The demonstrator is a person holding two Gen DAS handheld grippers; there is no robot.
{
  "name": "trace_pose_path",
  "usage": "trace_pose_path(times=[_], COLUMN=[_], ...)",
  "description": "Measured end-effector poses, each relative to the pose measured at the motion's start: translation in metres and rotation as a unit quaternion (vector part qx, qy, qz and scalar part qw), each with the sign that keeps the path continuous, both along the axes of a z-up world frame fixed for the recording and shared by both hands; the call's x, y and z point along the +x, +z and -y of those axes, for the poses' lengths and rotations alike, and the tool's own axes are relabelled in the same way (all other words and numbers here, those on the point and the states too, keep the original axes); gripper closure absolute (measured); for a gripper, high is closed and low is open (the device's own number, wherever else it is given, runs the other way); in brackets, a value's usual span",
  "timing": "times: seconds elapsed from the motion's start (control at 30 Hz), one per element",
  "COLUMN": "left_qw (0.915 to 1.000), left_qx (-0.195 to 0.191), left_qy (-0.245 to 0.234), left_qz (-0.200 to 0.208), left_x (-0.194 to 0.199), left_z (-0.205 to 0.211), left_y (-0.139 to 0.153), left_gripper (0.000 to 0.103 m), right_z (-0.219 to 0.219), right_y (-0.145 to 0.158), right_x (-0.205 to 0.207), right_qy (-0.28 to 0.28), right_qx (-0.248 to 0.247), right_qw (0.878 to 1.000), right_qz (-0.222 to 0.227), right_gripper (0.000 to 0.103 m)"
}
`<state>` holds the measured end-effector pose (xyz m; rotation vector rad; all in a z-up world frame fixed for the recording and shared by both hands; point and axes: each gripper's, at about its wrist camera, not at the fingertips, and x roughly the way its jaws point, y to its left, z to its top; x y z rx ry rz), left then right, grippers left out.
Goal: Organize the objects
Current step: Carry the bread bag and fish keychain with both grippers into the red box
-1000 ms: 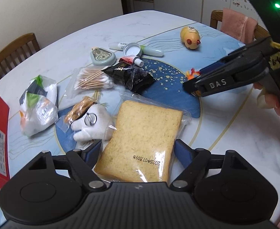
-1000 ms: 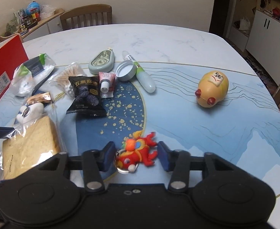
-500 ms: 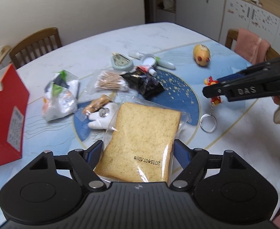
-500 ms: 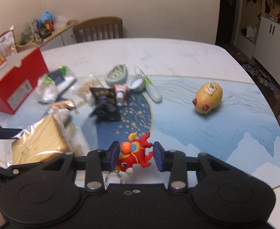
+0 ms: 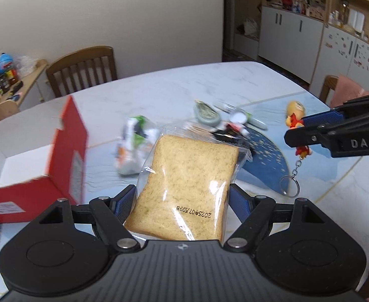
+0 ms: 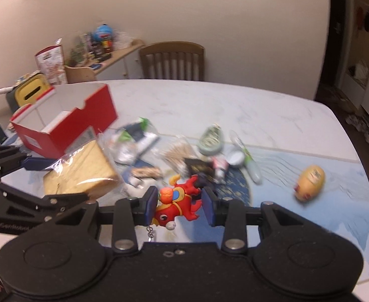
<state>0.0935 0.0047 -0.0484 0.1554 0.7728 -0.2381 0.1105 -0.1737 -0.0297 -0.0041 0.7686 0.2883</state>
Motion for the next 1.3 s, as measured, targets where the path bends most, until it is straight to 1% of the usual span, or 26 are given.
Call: trace_pose_path(times=[0.17,0.27,0.43,0.63,0.73,0.93,1.1,1.23,1.3], left_qw=[0.9997,0.9997,0.9995,0.9985,0.9982,0.9970,0.9960,0.9952,0.9944], left_qx=[-0.004,0.001,-0.002,0.023,0.021,0.030,0.042,0.042,0.048], left_qy=[0.022,0.024,0.028,0.033,0.042,0.064,0.077,0.089,0.093], left_qz=[-0.003,0.001,0.011,0.036,0.038,0.031,0.015,-0.002,-0.009], left_x=[0.009,0.012,0.018,0.031,0.040,0.064,0.089,0.115,0.128], left_z=[-0.044,-0.069,-0.108,-0.150,-0.175,-0.225,-0.260,-0.288,-0.298], left_y=[0.013,0.019,0.033,0.046,0.050,0.052,0.047,0.039,0.035], left_gripper=[0.025,0.025,0.025,0.025,0.025,0.025,0.025,0.025,0.025], right_z=[-0.038,-0.062,-0.104,-0.155,-0.180,-0.227,-0.262,-0.290,-0.301], right_y=[0.019,0.030,0.051,0.070,0.075,0.077,0.075,0.064,0.055], right_x=[0.016,0.027,0.052,0.080,0.094,0.125,0.145,0.156,0.160], right_qy=[0.029,0.044,0.065,0.086,0.096,0.111,0.125,0.136,0.141], right_qx=[-0.002,0.002,0.007,-0.004,-0.013,-0.022,-0.026,-0.040,-0.046], right_qw=[1.000,0.999,0.998,0.995,0.994,0.993,0.991,0.989,0.988], right_qz=[0.009,0.016,0.025,0.042,0.048,0.045,0.043,0.037,0.031], right_gripper=[0.066,0.066,0.066,0.065,0.065,0.065,0.065,0.065,0.065])
